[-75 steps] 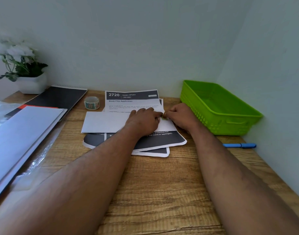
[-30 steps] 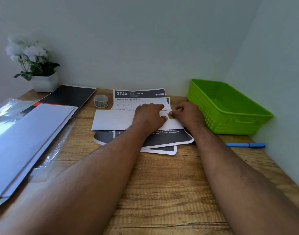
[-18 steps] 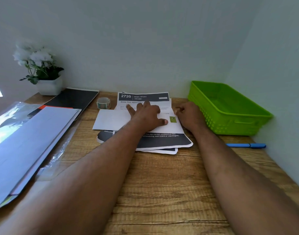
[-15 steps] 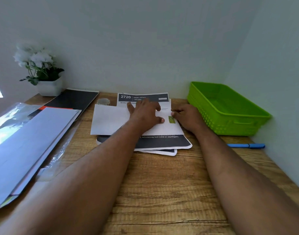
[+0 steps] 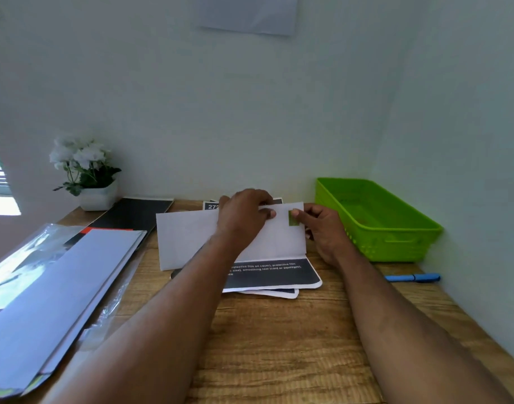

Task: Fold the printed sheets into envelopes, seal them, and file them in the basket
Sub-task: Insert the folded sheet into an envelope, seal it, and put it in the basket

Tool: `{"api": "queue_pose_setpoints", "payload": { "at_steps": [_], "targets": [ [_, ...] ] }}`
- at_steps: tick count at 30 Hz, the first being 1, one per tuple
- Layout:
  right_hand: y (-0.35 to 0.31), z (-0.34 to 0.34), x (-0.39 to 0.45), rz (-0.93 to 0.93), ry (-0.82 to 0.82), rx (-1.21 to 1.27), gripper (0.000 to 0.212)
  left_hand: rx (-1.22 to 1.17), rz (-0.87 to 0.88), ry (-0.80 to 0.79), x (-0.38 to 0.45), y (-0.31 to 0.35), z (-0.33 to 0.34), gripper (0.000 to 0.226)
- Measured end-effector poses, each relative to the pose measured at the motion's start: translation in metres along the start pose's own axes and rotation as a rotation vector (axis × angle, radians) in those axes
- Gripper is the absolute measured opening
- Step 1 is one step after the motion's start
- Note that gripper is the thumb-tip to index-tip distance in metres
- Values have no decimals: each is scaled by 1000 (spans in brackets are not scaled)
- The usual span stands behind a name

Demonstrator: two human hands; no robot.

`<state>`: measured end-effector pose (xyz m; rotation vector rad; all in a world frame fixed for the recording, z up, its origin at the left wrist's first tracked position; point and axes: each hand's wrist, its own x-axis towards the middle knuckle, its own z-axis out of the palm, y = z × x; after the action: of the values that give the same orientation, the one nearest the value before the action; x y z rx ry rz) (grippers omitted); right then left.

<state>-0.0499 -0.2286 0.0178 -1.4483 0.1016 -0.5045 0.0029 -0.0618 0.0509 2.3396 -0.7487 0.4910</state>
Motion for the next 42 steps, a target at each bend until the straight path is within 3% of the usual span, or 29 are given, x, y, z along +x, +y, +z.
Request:
{"api": "queue_pose_setpoints", "payload": {
  "at_steps": [8,13,17,18,23,28,32,35,42],
  "targets": [
    [5,-3,3,58,114,6,3,-6,44,-8,-4,-5,13,26],
    [7,-4,8,28,151,24,7,-15,-36,-21,-3,-17,11,28],
    [0,-1,-1,149,-38,96,74,-104,-112,10,2,-22,-5,19],
    [-5,-2,-5,204,-27,106,82,-132,-130,30,4,-20,-10,18],
    [-25,3,-20,180,74,343,63,-364,-178,172,10,-4,-37,14],
    [-32,28,-28,91,-30,177,27,-588,-169,307,32,22,-63,18],
    [-68,38,-18,-15,25,224,7,-852,-177,344,63,56,-76,23],
    [-113,24,-3,-109,122,184,7,-1035,-153,350,82,81,-78,17],
    [-174,-53,47,-255,297,-75,10,-1247,-10,192,105,136,-41,34]
  ]
}}
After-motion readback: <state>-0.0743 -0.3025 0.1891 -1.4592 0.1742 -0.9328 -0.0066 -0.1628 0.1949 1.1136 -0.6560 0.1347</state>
